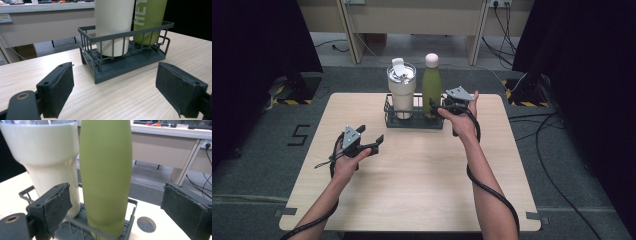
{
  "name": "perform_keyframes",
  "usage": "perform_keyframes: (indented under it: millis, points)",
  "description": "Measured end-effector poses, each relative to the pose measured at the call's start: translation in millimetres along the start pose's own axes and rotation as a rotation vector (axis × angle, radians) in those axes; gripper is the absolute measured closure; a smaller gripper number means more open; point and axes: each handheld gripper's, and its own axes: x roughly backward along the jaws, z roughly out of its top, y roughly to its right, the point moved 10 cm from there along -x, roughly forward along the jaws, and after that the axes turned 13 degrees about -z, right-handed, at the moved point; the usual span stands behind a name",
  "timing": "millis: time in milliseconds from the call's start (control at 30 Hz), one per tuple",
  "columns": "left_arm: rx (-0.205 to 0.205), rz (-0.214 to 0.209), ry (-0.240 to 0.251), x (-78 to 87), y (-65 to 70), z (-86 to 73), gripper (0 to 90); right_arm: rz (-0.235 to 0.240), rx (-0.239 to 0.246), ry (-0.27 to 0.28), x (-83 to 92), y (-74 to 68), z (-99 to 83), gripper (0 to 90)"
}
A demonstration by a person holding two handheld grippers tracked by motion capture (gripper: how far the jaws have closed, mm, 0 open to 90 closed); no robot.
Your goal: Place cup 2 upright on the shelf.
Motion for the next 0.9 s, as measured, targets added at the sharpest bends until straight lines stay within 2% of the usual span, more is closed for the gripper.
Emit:
perform_keyframes:
  millis: [433, 900]
  points:
    - [0.000, 0.000, -0.001, 0.3, 0.8, 0.3, 14.4, -0.010, 0.002, -0.017, 21.7, 14.6, -23.2, 9.6]
    - [-0.002, 0.003, -0.006, 0.6, 0.7, -0.5, 14.3, -0.027, -0.023, -0.027, 45.9, 33.3, -45.1, 9.6]
